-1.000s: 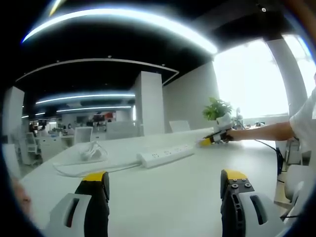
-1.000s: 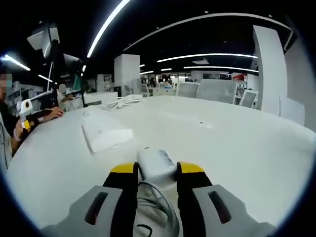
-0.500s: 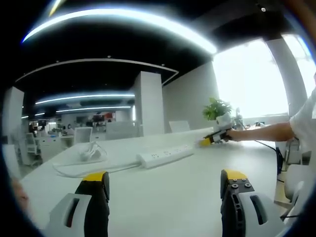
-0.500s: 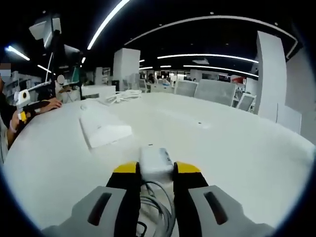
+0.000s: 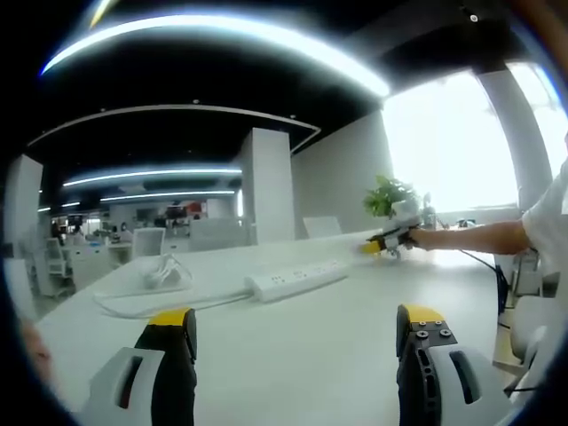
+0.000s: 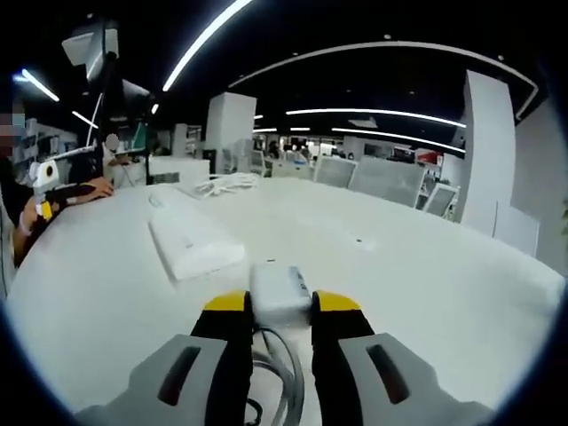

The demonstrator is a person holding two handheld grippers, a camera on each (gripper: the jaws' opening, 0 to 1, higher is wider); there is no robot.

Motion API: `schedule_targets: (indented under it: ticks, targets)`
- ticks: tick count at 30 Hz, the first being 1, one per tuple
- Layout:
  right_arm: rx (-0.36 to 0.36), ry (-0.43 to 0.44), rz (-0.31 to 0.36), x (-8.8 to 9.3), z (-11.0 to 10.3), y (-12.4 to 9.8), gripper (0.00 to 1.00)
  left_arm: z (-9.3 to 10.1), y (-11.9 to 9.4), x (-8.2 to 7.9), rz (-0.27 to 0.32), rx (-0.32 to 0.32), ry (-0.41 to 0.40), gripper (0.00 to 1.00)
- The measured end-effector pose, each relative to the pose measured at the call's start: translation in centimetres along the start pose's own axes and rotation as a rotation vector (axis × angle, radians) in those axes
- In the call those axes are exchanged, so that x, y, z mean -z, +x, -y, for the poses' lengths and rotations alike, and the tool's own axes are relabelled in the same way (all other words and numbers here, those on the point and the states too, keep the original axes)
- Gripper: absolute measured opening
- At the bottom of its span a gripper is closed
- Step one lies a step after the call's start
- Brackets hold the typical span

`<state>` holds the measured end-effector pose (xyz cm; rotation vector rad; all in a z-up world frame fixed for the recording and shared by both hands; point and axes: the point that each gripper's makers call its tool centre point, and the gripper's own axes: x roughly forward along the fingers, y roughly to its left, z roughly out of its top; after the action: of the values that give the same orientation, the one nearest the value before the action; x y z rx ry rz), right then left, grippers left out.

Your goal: Straighten the power strip on the desk, plug the charger into it

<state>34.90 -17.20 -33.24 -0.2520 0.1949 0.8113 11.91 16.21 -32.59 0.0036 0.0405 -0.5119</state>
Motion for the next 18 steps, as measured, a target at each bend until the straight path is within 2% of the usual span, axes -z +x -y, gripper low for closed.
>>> schedule_targets:
  ticks: [18]
  targets:
    - [0.002, -0.02, 0.074, -4.4, -1.1, -1.0, 0.22, -0.5, -0.3, -0.1, 0.004, -0.002, 0.001, 0.96]
